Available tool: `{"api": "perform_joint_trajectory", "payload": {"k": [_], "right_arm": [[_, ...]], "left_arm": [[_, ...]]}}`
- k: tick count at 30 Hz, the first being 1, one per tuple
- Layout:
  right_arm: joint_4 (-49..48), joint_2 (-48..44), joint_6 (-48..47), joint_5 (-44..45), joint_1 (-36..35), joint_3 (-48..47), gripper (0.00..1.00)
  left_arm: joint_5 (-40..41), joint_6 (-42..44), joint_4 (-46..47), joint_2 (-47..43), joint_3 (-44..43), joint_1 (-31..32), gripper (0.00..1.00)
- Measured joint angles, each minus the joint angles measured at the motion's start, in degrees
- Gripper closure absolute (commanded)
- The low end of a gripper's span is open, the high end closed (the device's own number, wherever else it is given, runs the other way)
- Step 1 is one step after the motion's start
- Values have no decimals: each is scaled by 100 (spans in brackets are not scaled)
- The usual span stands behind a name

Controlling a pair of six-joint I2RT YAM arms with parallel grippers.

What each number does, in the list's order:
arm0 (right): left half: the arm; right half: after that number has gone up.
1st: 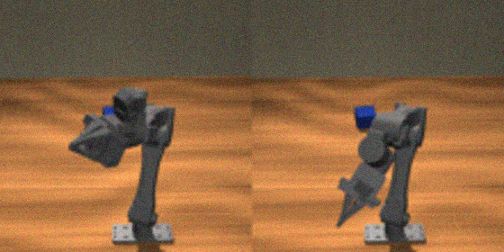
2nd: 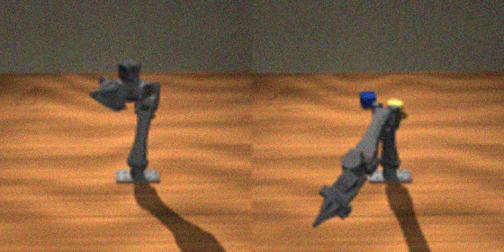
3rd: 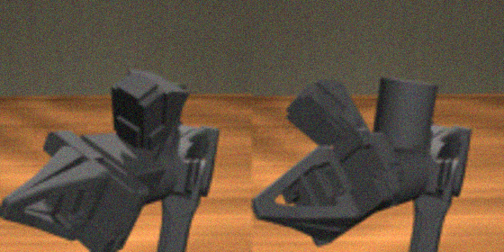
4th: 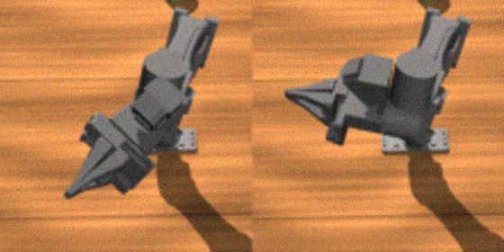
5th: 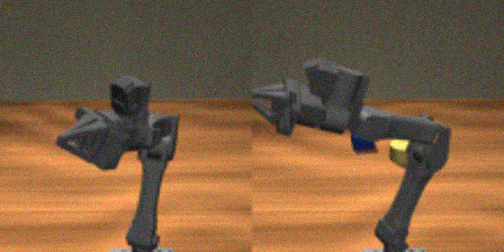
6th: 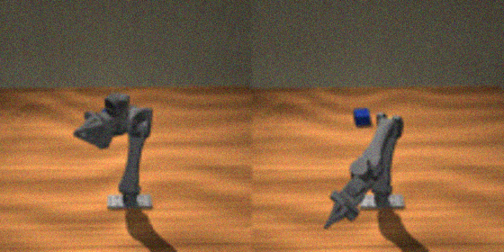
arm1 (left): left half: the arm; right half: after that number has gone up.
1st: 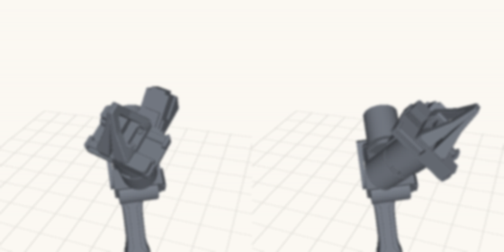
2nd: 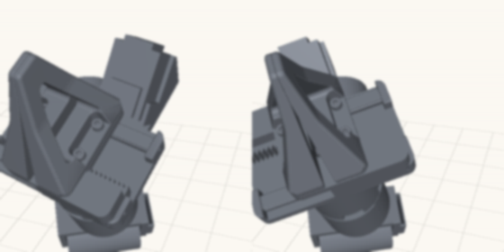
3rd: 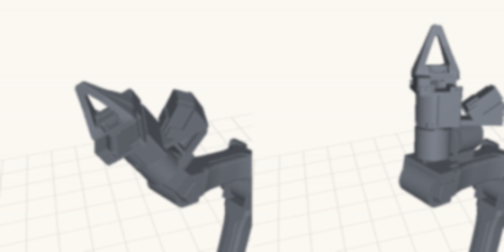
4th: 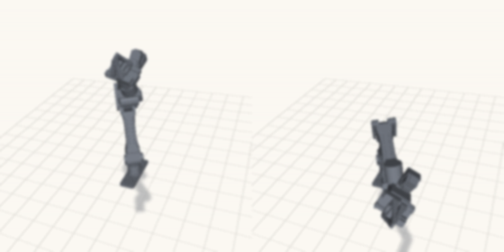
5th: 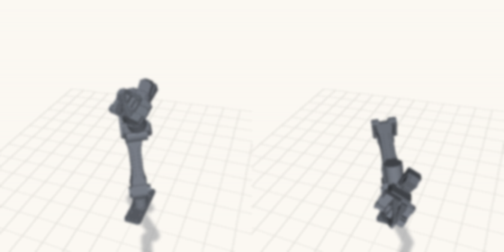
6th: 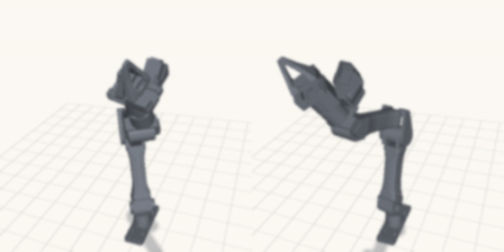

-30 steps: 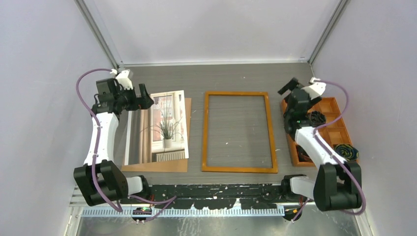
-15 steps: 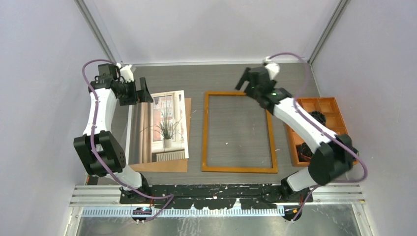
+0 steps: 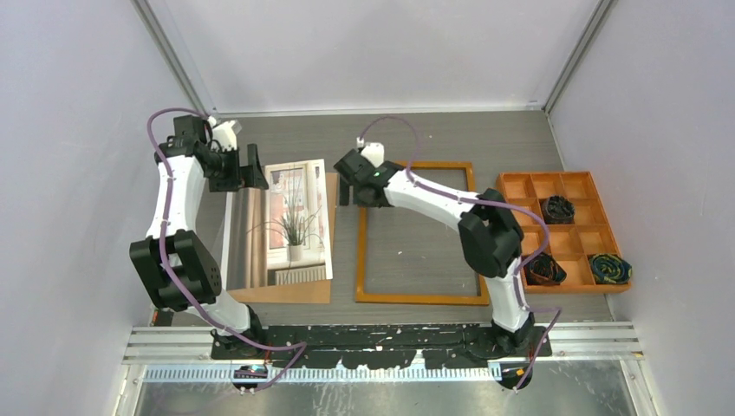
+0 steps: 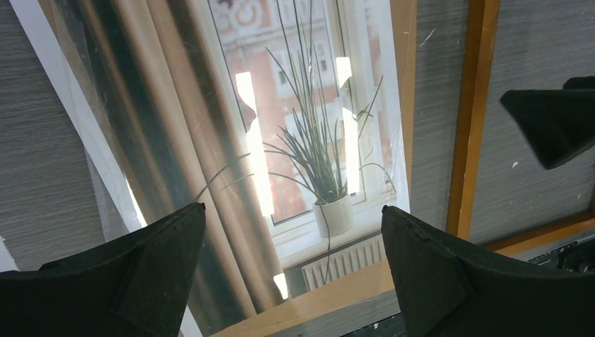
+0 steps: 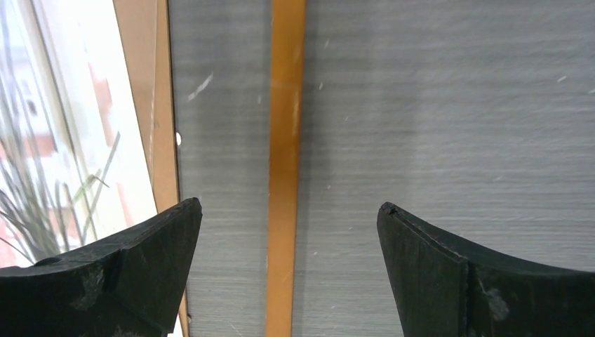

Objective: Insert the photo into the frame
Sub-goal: Turn over the photo frame at the center of the board.

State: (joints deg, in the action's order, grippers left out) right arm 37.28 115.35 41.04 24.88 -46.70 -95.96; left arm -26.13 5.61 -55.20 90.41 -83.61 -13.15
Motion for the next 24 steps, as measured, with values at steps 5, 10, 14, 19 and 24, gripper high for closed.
{"api": "perform_joint_trajectory", "payload": {"k": [5,10,14,19,24], "right_arm": [[201,474,195,37,-297,-105,2],[262,793,321,122,-308,-168,23],[262,1016,437,118,-310,-186,36],[144,1080,614,96,-323,-114,51],[-59,1080,737,85,-345,-52,76]], "left_arm": [[46,155,-127,2,33,-13,4],[79,286,-195,2,199,-13,4],[94,385,-293,2,256,-13,4],[90,415,-339,2,264,-13,1],[81,435,-343,0,387,-13,0]]}}
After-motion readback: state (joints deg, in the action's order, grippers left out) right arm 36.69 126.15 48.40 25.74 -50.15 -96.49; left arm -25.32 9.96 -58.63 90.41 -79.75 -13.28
